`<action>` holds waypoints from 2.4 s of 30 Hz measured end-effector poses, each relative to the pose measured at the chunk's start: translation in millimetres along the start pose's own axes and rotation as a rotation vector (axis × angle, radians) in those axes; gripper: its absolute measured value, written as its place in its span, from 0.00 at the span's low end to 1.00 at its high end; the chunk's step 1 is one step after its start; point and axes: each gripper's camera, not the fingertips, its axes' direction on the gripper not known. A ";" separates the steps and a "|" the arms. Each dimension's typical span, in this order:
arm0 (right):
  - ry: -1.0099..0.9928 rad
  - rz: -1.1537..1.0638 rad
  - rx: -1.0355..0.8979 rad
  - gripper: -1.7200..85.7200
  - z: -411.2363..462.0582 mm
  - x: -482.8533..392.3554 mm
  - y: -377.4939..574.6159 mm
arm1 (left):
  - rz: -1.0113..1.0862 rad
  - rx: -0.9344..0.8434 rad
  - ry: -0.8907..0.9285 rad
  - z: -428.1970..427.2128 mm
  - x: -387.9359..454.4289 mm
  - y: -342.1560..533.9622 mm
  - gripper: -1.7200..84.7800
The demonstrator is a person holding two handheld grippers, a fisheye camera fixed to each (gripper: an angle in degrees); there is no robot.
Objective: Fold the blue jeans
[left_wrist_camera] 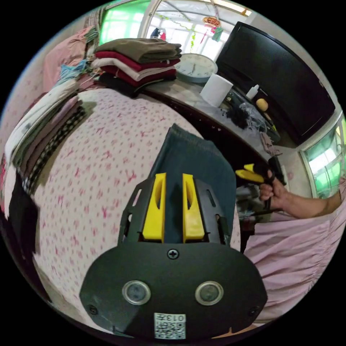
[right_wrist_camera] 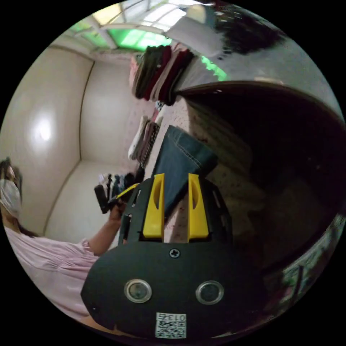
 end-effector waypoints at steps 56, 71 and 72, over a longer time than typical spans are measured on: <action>0.298 -1.470 -1.091 0.05 418.6 -459.8 433.2 | -0.811 0.299 0.241 -157.4 -213.1 389.5 0.11; 0.373 -1.802 -0.821 0.04 441.0 -575.4 502.9 | -0.832 0.168 0.245 -153.2 -173.1 385.6 0.21; 0.365 -1.806 -0.786 0.04 439.6 -584.5 500.0 | -0.834 0.171 0.240 -155.3 -170.9 387.4 0.21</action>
